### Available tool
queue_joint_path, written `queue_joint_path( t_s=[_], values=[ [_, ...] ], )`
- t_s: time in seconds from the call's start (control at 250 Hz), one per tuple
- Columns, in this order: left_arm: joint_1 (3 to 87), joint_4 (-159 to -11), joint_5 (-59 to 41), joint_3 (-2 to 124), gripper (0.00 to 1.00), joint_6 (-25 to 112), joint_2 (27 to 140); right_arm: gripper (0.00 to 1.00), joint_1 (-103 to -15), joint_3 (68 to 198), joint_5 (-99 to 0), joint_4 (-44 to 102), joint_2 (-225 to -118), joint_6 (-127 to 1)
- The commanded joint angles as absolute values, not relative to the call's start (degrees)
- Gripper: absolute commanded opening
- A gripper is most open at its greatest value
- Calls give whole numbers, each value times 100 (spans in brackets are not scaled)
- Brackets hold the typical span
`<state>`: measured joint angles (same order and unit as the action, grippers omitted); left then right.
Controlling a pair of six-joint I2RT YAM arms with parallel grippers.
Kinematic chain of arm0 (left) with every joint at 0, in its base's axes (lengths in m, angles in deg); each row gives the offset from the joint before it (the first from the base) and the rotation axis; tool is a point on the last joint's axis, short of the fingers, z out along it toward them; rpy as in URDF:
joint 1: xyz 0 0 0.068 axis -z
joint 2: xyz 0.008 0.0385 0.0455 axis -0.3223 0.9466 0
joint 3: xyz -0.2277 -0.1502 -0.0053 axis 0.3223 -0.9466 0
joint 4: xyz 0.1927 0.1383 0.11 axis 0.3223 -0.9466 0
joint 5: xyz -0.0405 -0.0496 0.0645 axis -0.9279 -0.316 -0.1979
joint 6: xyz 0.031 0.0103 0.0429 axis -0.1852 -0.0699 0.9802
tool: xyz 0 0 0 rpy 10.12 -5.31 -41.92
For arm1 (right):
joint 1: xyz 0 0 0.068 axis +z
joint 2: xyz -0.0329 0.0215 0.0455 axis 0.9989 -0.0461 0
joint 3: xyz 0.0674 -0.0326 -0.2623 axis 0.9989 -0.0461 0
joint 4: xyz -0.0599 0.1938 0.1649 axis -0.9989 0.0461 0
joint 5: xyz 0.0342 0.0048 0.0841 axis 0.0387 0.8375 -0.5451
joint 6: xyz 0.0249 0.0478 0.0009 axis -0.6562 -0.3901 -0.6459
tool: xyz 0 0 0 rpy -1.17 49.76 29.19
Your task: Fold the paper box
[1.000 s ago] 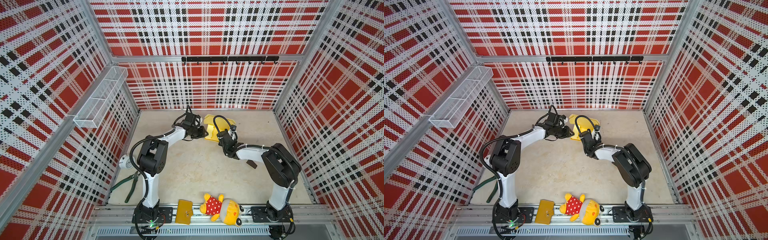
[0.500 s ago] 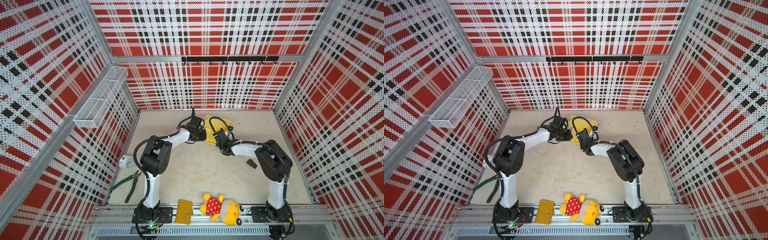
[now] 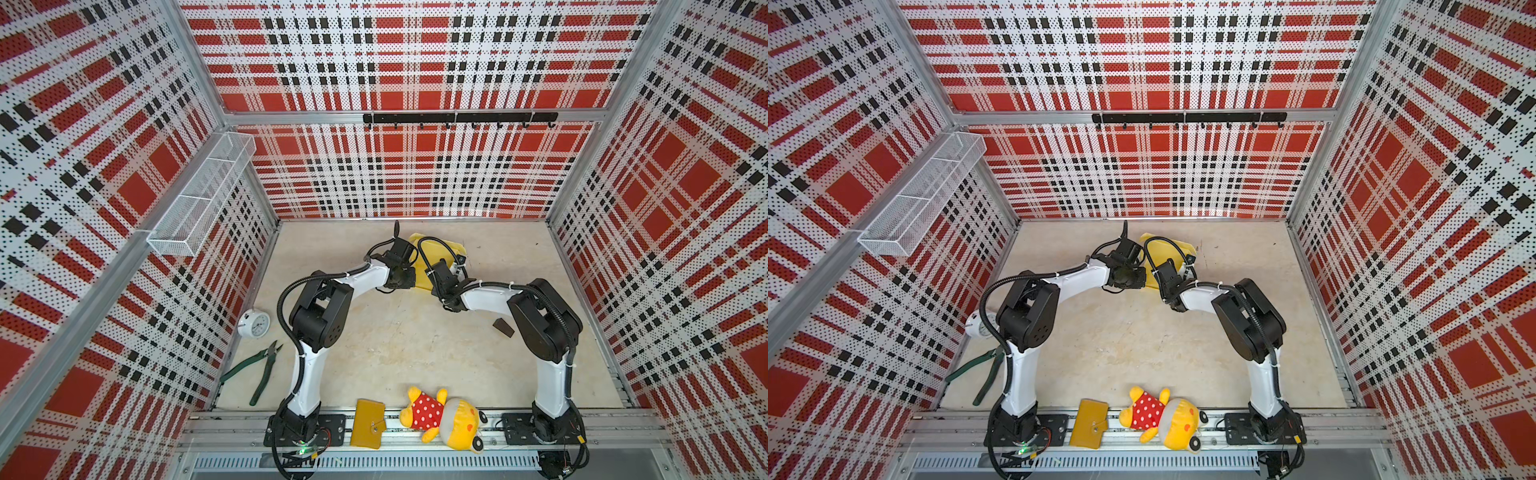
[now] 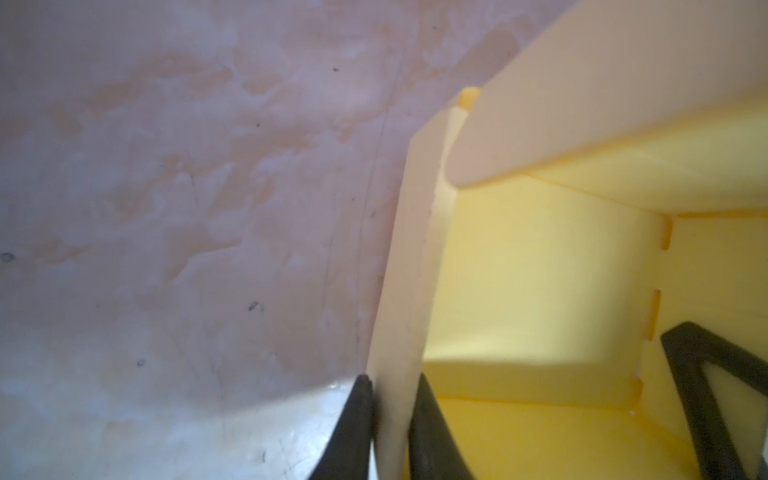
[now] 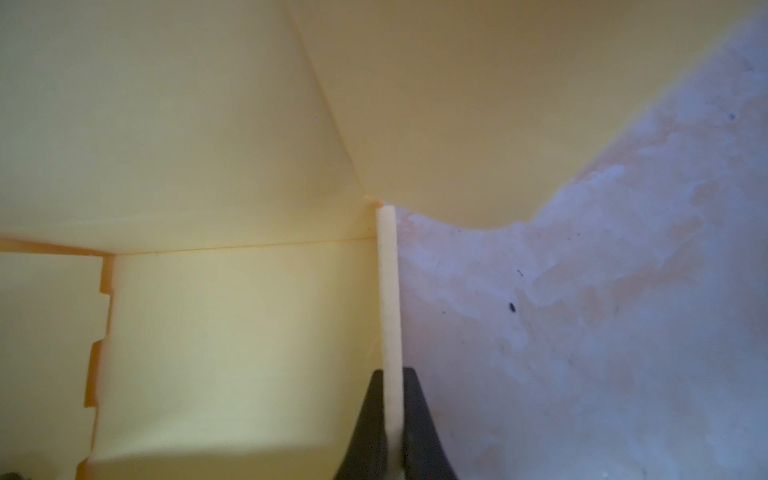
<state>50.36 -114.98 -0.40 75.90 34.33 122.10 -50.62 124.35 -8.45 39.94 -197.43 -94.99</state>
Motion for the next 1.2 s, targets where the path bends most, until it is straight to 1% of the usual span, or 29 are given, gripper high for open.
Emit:
queue_joint_path(
  t_s=[0.0, 0.056, 0.136, 0.36, 0.416, 0.556, 0.592, 0.644, 0.692, 0.716, 0.8, 1.068, 1.112, 1.196],
  values=[
    [5150, -11794, -16, 7644, 13, 3291, 12412, 0, -5011, 12680, -928, 3534, -19776, -9713],
    [5166, -11798, 2, 7655, 6, 3272, 12412, 0, -5011, 12678, -928, 3534, -19782, -9711],
    [5202, -11845, 24, 7704, 0, 3239, 12417, 0, -5010, 12699, -932, 3534, -19791, -9702],
    [5398, -11901, 130, 7817, 0, 3140, 12396, 0, -5015, 12696, -964, 3517, -19793, -9697],
    [5442, -11968, 199, 7909, 3, 3137, 12475, 0, -5010, 12692, -974, 3509, -19793, -9694],
    [5507, -12181, 472, 8113, 3, 3067, 12677, 0, -5011, 12684, -1029, 3480, -19802, -9699],
    [5527, -12236, 556, 8141, 7, 3026, 12701, 0, -5013, 12685, -1036, 3480, -19805, -9700],
    [5526, -12221, 554, 8136, 15, 3025, 12722, 0, -5016, 12682, -1044, 3470, -19811, -9695],
    [5544, -12220, 543, 8140, 16, 3014, 12745, 0, -5013, 12686, -1045, 3473, -19812, -9686],
    [5553, -12228, 557, 8151, 15, 3015, 12750, 0, -5014, 12691, -1049, 3462, -19811, -9693],
    [5606, -12285, 611, 8213, 0, 3011, 12808, 0, -5009, 12700, -1079, 3455, -19836, -9687],
    [5655, -12387, 743, 8320, 0, 3007, 12796, 0, -5015, 12708, -1105, 3477, -19846, -9694],
    [5660, -12388, 752, 8313, 7, 3014, 12751, 0, -5011, 12705, -1109, 3471, -19846, -9694],
    [5631, -12384, 836, 8318, 12, 3066, 12612, 0, -5009, 12706, -1104, 3473, -19846, -9701]
  ],
)
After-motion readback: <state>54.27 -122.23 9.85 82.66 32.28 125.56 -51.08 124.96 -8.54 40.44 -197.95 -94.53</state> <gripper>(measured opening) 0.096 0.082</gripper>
